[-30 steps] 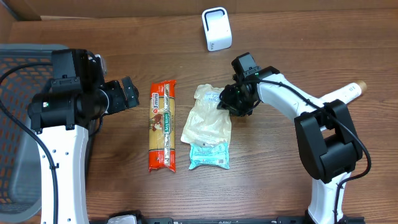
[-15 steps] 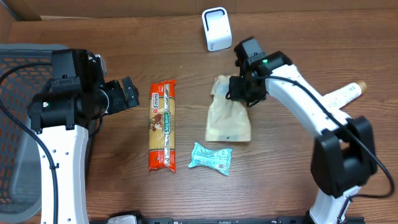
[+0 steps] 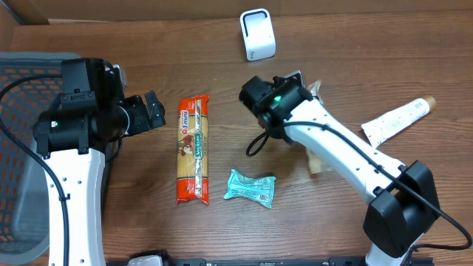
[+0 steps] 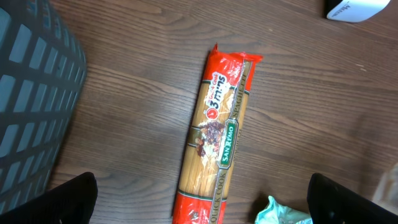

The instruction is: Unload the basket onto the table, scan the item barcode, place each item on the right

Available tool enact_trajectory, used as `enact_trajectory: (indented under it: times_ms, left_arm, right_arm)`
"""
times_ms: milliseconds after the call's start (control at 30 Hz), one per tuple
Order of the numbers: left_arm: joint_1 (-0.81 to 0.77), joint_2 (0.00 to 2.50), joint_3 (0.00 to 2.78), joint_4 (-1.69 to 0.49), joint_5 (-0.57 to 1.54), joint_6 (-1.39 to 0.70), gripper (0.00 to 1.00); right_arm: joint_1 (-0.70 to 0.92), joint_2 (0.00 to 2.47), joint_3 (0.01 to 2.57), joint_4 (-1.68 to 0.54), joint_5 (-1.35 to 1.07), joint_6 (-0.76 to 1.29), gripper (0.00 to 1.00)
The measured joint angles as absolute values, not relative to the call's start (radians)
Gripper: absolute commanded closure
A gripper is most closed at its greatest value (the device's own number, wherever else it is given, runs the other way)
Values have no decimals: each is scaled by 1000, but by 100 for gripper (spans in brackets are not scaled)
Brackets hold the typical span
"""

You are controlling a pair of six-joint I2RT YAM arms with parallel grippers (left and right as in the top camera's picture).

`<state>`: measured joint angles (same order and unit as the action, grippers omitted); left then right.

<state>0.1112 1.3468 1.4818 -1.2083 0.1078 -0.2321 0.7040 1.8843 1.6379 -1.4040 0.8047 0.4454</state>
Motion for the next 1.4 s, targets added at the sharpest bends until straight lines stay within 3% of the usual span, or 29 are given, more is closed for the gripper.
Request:
enact_trajectory:
  times_ms: [267, 600, 867, 1000, 1167, 1233, 1400]
  left_arm:
    - [111, 1347, 1482, -1208, 108, -232, 0]
    - [111, 1347, 1482, -1208, 108, -232, 0]
    - [111, 1347, 1482, -1208, 108, -232, 0]
    - [111, 1347, 1482, -1208, 108, -232, 0]
    - [111, 1347, 1482, -1208, 108, -232, 0]
    - [111, 1347, 1482, -1208, 108, -232, 0]
    - [111, 1347, 1482, -1208, 108, -232, 0]
  right_arm:
    - [708, 1897, 1638, -1324, 879, 482, 96]
    - [709, 2106, 1635, -1414, 1071, 439, 96]
    - [746, 2114, 1634, -1274, 832, 315, 96]
    - [811, 2114, 1634, -1247, 737, 282, 52]
    - [891, 2114, 1634, -1248, 659, 265, 22]
    - [909, 2114, 1635, -1249, 607, 257, 14]
    - [887, 2114, 1667, -1250, 458, 251, 13]
